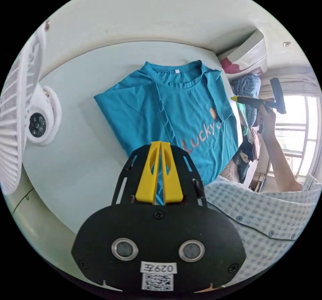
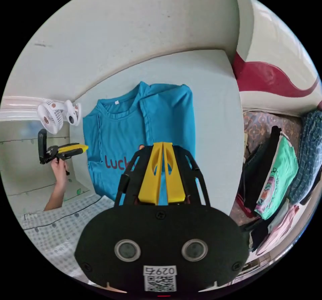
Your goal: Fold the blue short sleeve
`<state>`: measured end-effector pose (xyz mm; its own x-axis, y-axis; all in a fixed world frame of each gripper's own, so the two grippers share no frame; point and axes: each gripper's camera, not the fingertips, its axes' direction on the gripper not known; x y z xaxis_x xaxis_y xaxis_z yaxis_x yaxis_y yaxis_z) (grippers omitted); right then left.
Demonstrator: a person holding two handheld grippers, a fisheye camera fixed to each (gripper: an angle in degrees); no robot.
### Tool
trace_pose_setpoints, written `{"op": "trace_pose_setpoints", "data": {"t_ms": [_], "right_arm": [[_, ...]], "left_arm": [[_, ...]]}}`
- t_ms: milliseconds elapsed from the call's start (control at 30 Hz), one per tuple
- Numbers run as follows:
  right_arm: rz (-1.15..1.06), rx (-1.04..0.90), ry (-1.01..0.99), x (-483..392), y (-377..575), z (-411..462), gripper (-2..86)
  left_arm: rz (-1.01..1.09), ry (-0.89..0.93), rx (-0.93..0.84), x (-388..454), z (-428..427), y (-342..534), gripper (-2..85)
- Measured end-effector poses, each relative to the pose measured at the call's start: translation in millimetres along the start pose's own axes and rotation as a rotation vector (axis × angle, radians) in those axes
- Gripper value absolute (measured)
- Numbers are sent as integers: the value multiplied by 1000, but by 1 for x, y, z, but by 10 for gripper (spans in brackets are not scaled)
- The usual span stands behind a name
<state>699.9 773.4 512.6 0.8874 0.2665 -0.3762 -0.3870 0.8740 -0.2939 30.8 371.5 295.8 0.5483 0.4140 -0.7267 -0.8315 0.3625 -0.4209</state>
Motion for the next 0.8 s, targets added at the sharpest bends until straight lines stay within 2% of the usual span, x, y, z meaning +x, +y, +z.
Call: {"op": "trace_pose_setpoints", "data": {"t_ms": [100, 300, 467, 567, 633, 700, 800], "right_arm": [[-35, -90, 133, 6, 11, 22, -5], [-86, 4, 227, 12, -14, -22, -5], [-155, -117, 113, 29, -51, -57, -5], [-257, 7, 52, 37, -9, -107, -5], [-326, 27, -12, 43, 35, -129, -5], [-333, -36, -97, 57, 96, -135, -5], [-297, -164, -107, 68, 157, -121, -5]], "left_arm": [[37, -128, -53, 22, 18, -16, -10], [3, -173, -34, 20, 7, -45, -10], [-147, -256, -71, 4, -11, -62, -10], [-194, -271, 108, 21, -45, -2, -10], [-218, -214, 187, 34, -52, 51, -10], [-247, -79, 234, 50, -37, 122, -10], [-318, -18, 177, 65, 4, 182, -10]]}}
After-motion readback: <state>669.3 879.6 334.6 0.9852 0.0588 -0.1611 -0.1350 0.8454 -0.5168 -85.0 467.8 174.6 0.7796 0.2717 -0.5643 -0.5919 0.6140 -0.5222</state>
